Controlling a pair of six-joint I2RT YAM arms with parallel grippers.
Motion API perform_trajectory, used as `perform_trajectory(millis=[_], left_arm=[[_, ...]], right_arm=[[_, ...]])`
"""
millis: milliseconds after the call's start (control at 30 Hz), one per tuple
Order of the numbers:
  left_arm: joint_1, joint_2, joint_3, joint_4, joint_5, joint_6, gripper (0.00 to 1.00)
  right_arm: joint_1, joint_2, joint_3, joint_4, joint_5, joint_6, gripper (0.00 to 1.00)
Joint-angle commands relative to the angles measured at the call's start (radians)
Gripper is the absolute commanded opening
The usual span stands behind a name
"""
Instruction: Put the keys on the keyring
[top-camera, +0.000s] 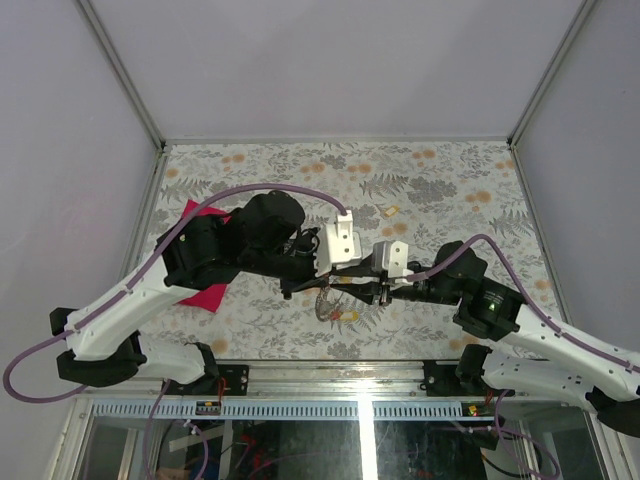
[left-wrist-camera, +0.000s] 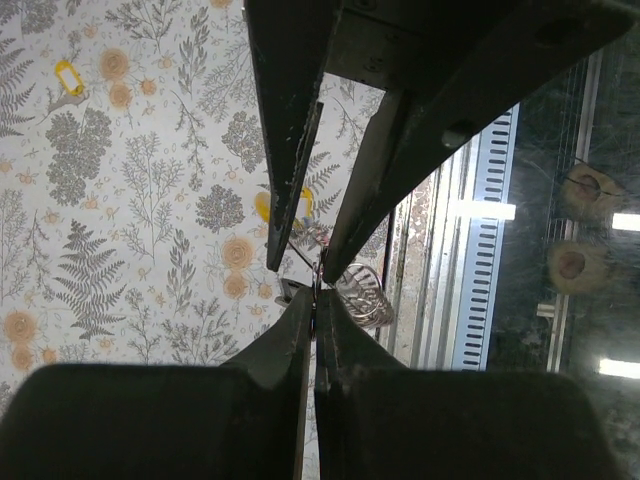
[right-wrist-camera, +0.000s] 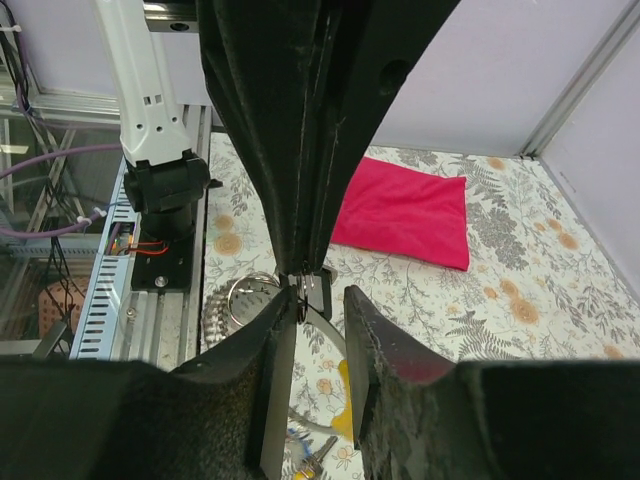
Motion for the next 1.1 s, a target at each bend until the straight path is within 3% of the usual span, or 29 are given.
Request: perform_trajectory(millis=[0, 400, 567, 600, 833, 1067], left_arm=[[-0.013, 0.008, 0.040, -0.006, -0.013, 0.015, 0.00], [-0.017, 0.015, 0.037, -0.017, -0.017, 0.018, 0.00], [-0.019, 0.015, 0.041, -0.015, -0.025, 0.015, 0.00], [-0.019, 0.012, 0.041, -0.012, -0.028, 0.013, 0.00], [-0.020, -0.079, -0.033, 0.122, -0.041, -0.006, 0.21], [-0.019, -0.257, -0.208, 0.372, -0.003, -0.018, 0.29]], right_arm=[[0.001, 0.013, 0.052, 0.074, -0.026, -0.013, 0.30], [0.001, 0.015, 0.053, 0.069, -0.054, -0.010, 0.21], [0.001, 0.022, 0.060, 0.057, -0.059, -0.004, 0.00], [0.001, 0.021, 0.062, 0.061, -0.047, 0.005, 0.00], [0.002, -0.009, 0.071, 0.055, -0.036, 0.027, 0.00], [0.002, -0.049, 0.075, 0.050, -0.056, 0.037, 0.00]])
